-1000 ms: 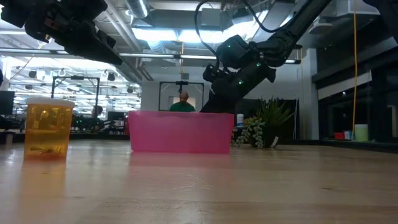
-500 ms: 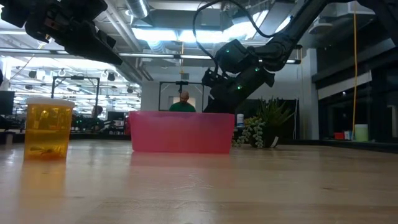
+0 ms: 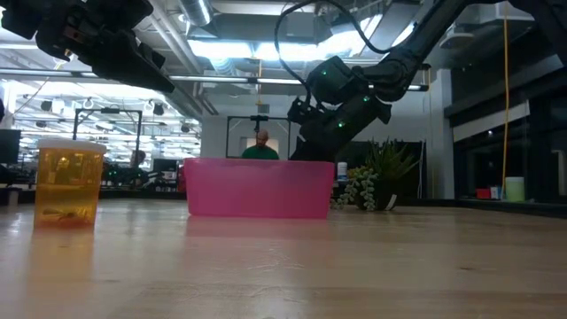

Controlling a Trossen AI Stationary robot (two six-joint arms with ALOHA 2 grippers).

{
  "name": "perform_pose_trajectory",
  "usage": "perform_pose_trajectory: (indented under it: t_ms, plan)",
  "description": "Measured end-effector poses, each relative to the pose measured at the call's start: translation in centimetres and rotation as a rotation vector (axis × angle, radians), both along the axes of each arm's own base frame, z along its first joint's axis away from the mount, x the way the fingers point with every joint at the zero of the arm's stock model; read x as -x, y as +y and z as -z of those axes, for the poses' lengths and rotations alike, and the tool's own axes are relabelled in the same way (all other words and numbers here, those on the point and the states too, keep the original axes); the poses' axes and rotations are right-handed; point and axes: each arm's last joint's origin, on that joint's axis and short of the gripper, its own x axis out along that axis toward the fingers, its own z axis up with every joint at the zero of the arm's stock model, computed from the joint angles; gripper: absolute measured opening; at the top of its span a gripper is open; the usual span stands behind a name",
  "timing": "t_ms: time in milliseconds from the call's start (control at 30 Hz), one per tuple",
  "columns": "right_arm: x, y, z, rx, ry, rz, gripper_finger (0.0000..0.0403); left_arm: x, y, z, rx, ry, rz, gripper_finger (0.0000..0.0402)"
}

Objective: Pick and place pill bottles into a basket
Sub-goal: Put the orange pill bottle into the red bin

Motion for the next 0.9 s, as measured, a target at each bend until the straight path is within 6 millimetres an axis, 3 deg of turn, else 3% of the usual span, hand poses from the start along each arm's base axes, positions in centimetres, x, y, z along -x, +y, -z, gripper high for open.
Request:
perform_pose_trajectory:
  t_ms: [200,533,900]
  plan:
    - [0.01,0.0,0.01,-0.004,0.0,0.003,0.0224,0.0,0.0,0.0,0.0,0.0,0.0,0.001]
    - [0.01,0.02,0.02,-0.016,-0.001,0.012,0.0281,0.0,0.0,0.0,0.0,0.0,0.0,0.0002]
    - [0.12,0.05,-0.28,-0.013,-0.001,0.015,0.0284,0.0,0.0,0.0,0.0,0.0,0.0,0.0005]
